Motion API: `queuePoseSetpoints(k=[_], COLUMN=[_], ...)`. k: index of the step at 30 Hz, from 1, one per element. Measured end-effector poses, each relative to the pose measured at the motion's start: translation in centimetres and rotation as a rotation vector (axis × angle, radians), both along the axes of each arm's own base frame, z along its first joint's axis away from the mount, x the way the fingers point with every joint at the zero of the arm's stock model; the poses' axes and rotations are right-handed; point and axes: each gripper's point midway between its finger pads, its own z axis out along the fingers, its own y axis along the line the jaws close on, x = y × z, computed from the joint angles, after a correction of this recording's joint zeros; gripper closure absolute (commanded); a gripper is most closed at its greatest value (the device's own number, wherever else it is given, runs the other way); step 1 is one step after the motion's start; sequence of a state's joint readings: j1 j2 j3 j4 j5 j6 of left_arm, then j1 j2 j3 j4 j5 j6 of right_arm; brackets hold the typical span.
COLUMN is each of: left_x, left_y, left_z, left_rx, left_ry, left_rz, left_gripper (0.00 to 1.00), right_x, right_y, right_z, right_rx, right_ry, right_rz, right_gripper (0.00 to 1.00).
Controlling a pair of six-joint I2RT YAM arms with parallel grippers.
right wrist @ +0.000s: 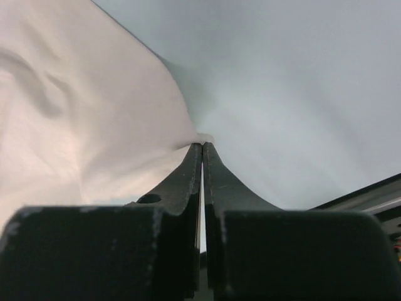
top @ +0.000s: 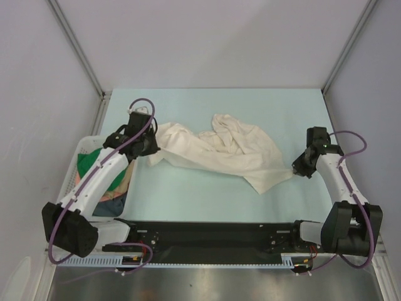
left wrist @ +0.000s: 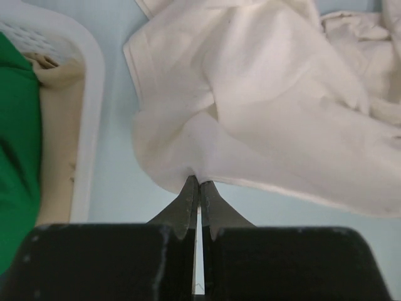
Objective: Fold and stack the t-shirts
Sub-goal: Flatten the tshirt out
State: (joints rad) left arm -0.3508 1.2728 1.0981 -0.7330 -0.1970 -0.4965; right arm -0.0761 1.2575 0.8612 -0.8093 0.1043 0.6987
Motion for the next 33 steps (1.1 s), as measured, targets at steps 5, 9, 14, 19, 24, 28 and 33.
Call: queuePoseSetpoints(k=[5, 9, 14, 19, 24, 28, 33], left_x=[-0.4, -1.2, -2.3, -2.5, -1.9, -0.7, -1.2], left_y=[1.1, 2.2, 3.2, 3.3, 3.0, 2.2, -1.1], left_z=[4.5, 6.5, 8.4, 10.0, 13.9, 20.8, 30.0], left_rx=[0.020, 0.050, 0.074, 0.086, 0.110, 0.100, 0.044], left_ry=[-0.072, -0.103, -0.136, -0.171, -0.272, -0.451, -0.700], left_rz=[0.030, 0.046, 0.043, 0.018, -0.070, -0.136, -0.334], left_gripper=[1.00, 1.00, 1.00, 1.00, 1.00, 1.00, 1.00], right_x=[2.7, 5.3, 6.8, 8.1, 9.8, 11.1, 8.5], right_y=[-2.4, -3.0, -2.6, -0.9, 0.7, 1.0, 0.7], right_z=[4.6, 9.1, 11.1, 12.9, 19.3, 28.7, 44.0], right_rx=[-0.083, -0.130, -0.123, -0.039, 0.024, 0.004, -0.122], right_ry=[-0.107, -0.223, -0.313, -0.446, -0.691, -0.951, -1.339], right_rz=[0.002, 0.046, 0.087, 0.121, 0.148, 0.169, 0.201], right_gripper=[1.00, 1.00, 1.00, 1.00, 1.00, 1.00, 1.00])
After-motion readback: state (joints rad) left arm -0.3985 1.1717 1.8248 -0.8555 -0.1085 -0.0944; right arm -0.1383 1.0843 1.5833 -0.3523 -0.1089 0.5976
